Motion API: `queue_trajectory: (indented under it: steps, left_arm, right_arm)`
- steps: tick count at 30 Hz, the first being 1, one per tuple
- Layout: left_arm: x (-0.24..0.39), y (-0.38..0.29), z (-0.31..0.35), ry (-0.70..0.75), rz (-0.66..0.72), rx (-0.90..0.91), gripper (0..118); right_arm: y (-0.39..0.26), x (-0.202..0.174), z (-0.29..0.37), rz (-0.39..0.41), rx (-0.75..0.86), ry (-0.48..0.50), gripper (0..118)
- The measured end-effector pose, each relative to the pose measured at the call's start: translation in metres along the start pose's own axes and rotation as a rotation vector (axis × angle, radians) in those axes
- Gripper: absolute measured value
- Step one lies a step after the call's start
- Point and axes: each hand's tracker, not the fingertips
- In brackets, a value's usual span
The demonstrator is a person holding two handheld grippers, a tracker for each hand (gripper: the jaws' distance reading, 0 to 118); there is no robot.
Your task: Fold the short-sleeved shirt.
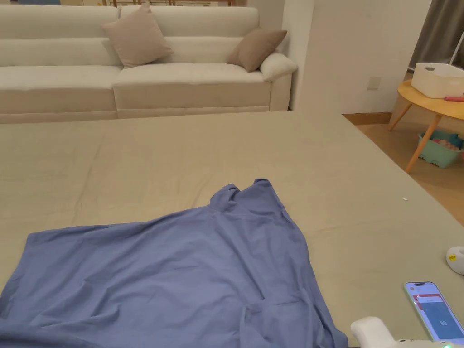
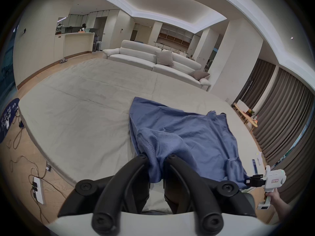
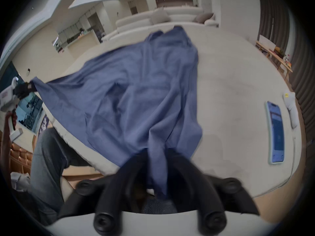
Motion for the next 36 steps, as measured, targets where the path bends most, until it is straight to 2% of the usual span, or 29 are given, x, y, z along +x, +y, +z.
queue_trajectory:
  steps: [3, 6, 10, 12, 14, 17, 20, 22, 24, 25, 28, 29, 30, 31, 32, 33, 36]
  left_arm:
    - [0.000, -0.003, -0.005, 0.059, -0.039, -0.033, 11]
    - [-0.005, -0.004, -0.004, 0.057, -0.030, -0.033, 11]
    - [-0.007, 0.019, -0.022, 0.105, -0.053, -0.039, 11]
    - [-0.007, 0.044, -0.051, 0.116, -0.025, -0.051, 11]
    - [-0.007, 0.065, -0.090, 0.110, -0.019, -0.034, 11]
    - [-0.001, 0.093, -0.165, 0.183, -0.057, -0.124, 11]
    - [-0.011, 0.096, -0.230, 0.230, -0.034, -0.247, 11]
    - [-0.015, 0.088, -0.257, 0.243, 0.000, -0.283, 11]
    - [-0.018, 0.084, -0.273, 0.267, -0.029, -0.299, 11]
    - [-0.021, 0.082, -0.279, 0.269, -0.033, -0.303, 11]
    - [-0.022, 0.075, -0.289, 0.257, -0.053, -0.341, 13]
    - [-0.020, 0.071, -0.287, 0.294, -0.090, -0.336, 18]
    - [-0.018, 0.071, -0.284, 0.326, -0.128, -0.302, 28]
    - [-0.017, 0.072, -0.278, 0.351, -0.164, -0.275, 60]
    - [-0.015, 0.077, -0.264, 0.370, -0.157, -0.265, 86]
    - [-0.012, 0.082, -0.249, 0.348, -0.131, -0.217, 98]
    - [0.005, 0.117, -0.164, 0.267, -0.115, 0.049, 98]
  right_arm:
    - [-0.008, -0.009, 0.008, 0.042, 0.013, 0.005, 8]
    - [-0.003, -0.017, 0.039, 0.049, 0.136, 0.005, 8]
    - [0.043, -0.003, 0.063, -0.021, 0.271, 0.047, 8]
    - [0.091, 0.010, 0.055, -0.098, 0.312, 0.085, 8]
    - [0.138, 0.025, 0.033, -0.120, 0.358, 0.064, 8]
    - [0.201, 0.045, -0.022, -0.158, 0.303, -0.023, 8]
    - [0.232, 0.064, -0.078, -0.244, 0.193, -0.034, 8]
    - [0.241, 0.064, -0.103, -0.202, 0.138, -0.073, 8]
    - [0.238, 0.055, -0.113, -0.186, 0.124, -0.120, 8]
    - [0.238, 0.055, -0.119, -0.183, 0.114, -0.122, 12]
    - [0.234, 0.055, -0.138, -0.149, 0.071, -0.162, 42]
    - [0.234, 0.052, -0.137, -0.125, 0.076, -0.165, 49]
    - [0.234, 0.047, -0.132, -0.115, 0.090, -0.174, 61]
    - [0.235, 0.044, -0.122, -0.113, 0.097, -0.185, 85]
    - [0.237, 0.041, -0.109, -0.113, 0.107, -0.193, 96]
    - [0.238, 0.039, -0.091, -0.119, 0.190, -0.201, 99]
    - [0.239, 0.014, 0.009, -0.134, 0.513, -0.186, 99]
